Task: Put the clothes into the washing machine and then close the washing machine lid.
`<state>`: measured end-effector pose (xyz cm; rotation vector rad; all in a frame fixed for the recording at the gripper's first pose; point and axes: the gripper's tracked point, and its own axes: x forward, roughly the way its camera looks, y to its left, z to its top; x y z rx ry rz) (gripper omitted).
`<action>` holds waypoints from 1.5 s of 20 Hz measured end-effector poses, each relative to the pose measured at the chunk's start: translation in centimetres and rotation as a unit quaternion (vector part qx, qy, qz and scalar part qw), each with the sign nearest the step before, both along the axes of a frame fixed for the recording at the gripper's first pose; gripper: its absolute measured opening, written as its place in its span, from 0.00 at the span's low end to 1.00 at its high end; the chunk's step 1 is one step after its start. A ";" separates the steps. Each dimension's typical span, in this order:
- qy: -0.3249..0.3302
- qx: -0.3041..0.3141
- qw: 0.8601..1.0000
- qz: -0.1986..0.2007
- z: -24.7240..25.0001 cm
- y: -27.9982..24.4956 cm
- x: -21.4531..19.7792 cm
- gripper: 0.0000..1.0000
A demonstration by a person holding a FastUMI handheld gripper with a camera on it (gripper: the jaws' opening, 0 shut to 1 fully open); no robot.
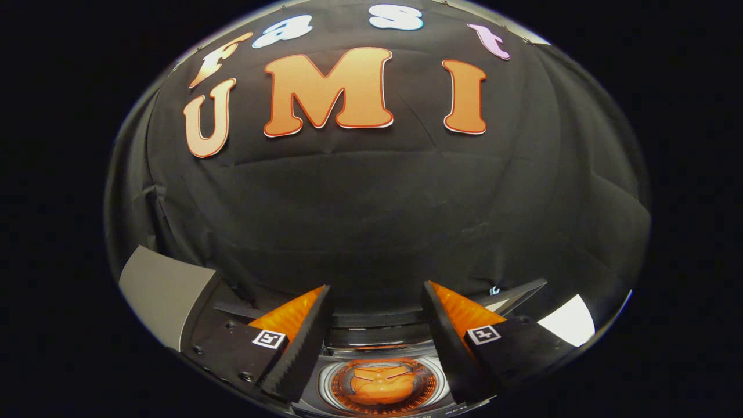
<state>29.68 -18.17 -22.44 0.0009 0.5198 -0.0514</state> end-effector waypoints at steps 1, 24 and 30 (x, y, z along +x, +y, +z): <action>-0.006 0.001 1.000 -0.001 0.1 0.0 -0.7 0.98; 0.042 0.018 0.999 -0.014 -11.6 -1.3 -14.2 1.00; 0.109 0.031 0.993 -0.025 -19.2 -1.5 -18.2 1.00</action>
